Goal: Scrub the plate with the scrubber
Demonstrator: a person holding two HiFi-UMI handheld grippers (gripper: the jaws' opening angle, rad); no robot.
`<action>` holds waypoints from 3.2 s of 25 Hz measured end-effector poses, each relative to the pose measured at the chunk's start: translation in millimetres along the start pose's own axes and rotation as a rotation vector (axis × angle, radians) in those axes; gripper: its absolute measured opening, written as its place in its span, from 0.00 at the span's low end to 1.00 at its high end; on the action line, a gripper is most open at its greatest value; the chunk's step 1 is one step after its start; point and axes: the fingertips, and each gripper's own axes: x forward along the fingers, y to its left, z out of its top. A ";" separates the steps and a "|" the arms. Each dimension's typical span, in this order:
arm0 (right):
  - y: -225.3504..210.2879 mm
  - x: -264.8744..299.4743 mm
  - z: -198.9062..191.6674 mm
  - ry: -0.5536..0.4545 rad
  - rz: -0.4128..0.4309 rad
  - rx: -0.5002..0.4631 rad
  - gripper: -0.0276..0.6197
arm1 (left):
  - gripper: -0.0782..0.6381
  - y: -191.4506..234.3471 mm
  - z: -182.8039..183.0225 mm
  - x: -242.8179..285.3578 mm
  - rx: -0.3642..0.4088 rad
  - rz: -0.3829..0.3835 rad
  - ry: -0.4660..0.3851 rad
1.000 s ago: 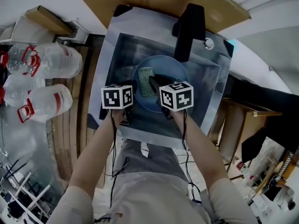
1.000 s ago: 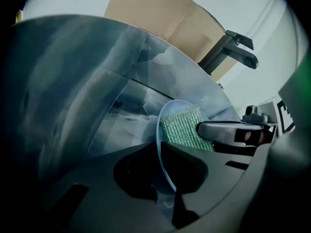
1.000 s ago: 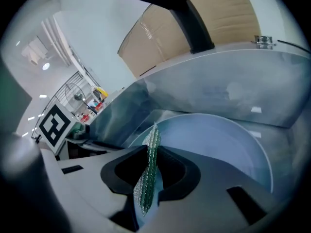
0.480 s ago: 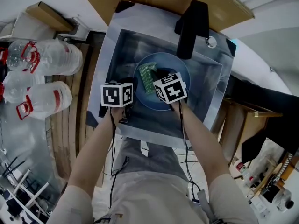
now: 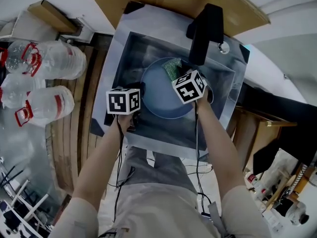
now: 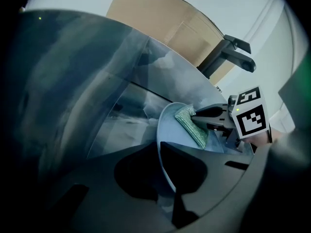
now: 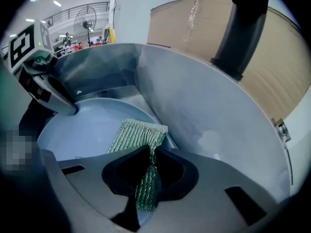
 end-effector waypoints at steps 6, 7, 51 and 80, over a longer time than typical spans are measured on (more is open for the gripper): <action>-6.2 -14.7 -38.2 0.158 -0.006 -0.035 0.15 | 0.16 2.7 3.2 -0.4 -0.008 0.005 -0.024; -3.2 -17.7 -44.1 0.186 0.009 -0.047 0.16 | 0.15 3.0 4.3 -0.3 0.009 0.009 -0.023; 17.4 -26.5 -62.0 0.298 -0.023 -0.296 0.16 | 0.15 0.5 9.0 4.9 -0.086 -0.100 -0.041; 41.1 11.4 12.6 0.106 -0.012 -0.404 0.15 | 0.16 0.8 8.0 4.2 -0.130 -0.095 -0.053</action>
